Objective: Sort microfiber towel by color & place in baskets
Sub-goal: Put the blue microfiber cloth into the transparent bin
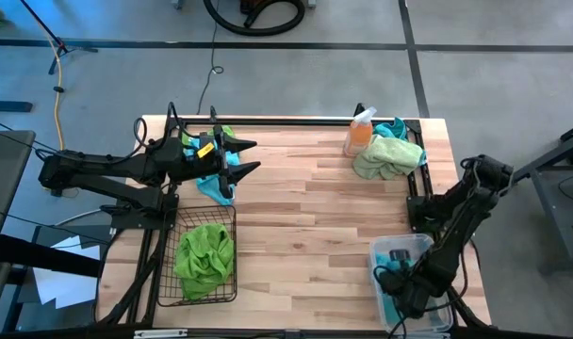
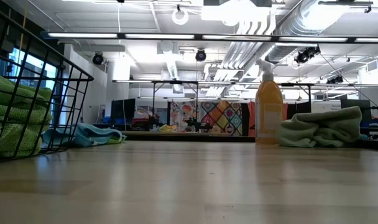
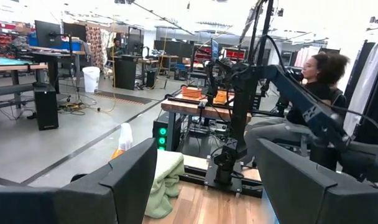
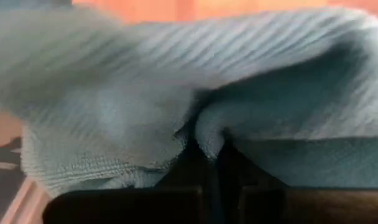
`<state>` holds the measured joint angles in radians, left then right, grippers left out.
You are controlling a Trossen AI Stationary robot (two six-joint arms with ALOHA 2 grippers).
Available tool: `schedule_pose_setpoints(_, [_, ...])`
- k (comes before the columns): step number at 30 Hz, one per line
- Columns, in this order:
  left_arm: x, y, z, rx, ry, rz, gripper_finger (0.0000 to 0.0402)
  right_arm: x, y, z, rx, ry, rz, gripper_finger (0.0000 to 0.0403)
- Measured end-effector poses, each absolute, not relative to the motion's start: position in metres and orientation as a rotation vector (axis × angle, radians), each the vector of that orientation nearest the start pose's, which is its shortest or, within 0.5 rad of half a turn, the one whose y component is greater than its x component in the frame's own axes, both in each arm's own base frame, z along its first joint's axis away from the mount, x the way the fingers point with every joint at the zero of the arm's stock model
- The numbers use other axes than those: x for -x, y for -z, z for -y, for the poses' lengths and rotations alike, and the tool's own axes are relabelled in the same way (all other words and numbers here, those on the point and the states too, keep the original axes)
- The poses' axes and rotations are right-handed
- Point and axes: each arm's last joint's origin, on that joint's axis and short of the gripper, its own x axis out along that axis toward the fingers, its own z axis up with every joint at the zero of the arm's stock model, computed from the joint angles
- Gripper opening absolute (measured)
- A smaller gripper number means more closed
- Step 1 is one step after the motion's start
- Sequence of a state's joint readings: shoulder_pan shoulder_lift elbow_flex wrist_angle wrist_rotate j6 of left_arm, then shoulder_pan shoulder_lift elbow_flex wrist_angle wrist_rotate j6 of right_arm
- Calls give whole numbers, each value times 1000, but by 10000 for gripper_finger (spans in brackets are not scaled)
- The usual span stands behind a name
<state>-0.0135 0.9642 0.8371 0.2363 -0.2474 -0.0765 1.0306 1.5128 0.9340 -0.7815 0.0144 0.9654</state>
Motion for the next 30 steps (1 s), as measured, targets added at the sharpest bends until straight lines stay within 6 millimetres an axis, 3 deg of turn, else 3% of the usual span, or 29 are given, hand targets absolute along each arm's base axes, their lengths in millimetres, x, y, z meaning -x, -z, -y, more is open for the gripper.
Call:
schedule_pose_setpoints(6, [-215, -359, -4, 90, -229, 118, 257, -133, -164, -218, -128, -107, -1464, 0])
schedule_pose_setpoints(16, [-215, -359, -4, 91, -229, 118, 257, -132, -161, -215, -83, -124, -1468, 31])
schedule_pose_setpoints(21, [-215, -359, -4, 91, -229, 118, 257, -132, -162, -215, -122, -93, -1474, 72])
schedule_pose_setpoints(30, [-215, -359, -4, 91, -229, 118, 257, -133, -171, -216, -55, -106, -1462, 185])
